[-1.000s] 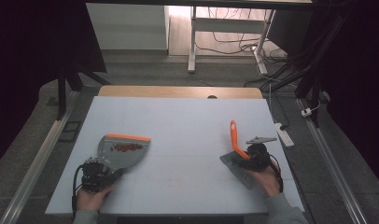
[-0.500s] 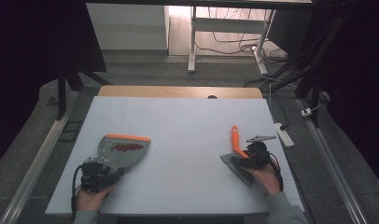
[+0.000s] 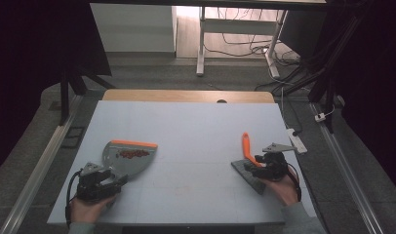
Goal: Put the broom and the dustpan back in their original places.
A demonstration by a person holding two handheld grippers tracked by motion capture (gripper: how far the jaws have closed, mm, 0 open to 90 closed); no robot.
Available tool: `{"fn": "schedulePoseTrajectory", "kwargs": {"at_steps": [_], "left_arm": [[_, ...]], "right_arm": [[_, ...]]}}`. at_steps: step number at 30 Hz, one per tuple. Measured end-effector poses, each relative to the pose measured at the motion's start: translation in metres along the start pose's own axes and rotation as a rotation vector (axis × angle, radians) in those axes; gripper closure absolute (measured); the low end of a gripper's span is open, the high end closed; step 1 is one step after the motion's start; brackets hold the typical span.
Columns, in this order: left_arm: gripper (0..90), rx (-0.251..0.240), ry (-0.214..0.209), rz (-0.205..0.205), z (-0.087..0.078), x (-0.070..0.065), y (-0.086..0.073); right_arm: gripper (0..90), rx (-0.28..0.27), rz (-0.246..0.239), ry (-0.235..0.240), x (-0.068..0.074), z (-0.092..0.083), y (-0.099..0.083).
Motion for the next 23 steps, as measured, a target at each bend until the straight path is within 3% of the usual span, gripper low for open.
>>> {"fn": "schedulePoseTrajectory", "kwargs": {"at_steps": [5,9,12,23], "left_arm": [[31.0,-0.005,-0.086,0.082,0.008,-0.007,0.005],[31.1,0.007,-0.125,0.12,0.014,-0.01,0.008],[31.5,0.007,-0.14,0.128,0.016,-0.011,0.009],[31.6,0.027,-0.17,0.141,0.019,-0.017,0.011]], "right_arm": [[39.2,0.006,-0.062,0.056,0.013,-0.003,-0.007],[40.3,0.008,-0.117,0.104,0.024,-0.004,-0.012],[41.0,-0.002,-0.168,0.118,0.03,-0.005,-0.015],[42.1,-0.035,-0.188,0.115,0.03,-0.006,-0.014]]}}
Point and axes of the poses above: each handheld gripper's, and its own axes: z roughly forward along the jaws, y roughly out of its top, x roughly to its left, the point moved 6 cm from there along z, roughly forward along the jaws, and after that the axes turned 14 degrees about z, right-handed, at the moved point
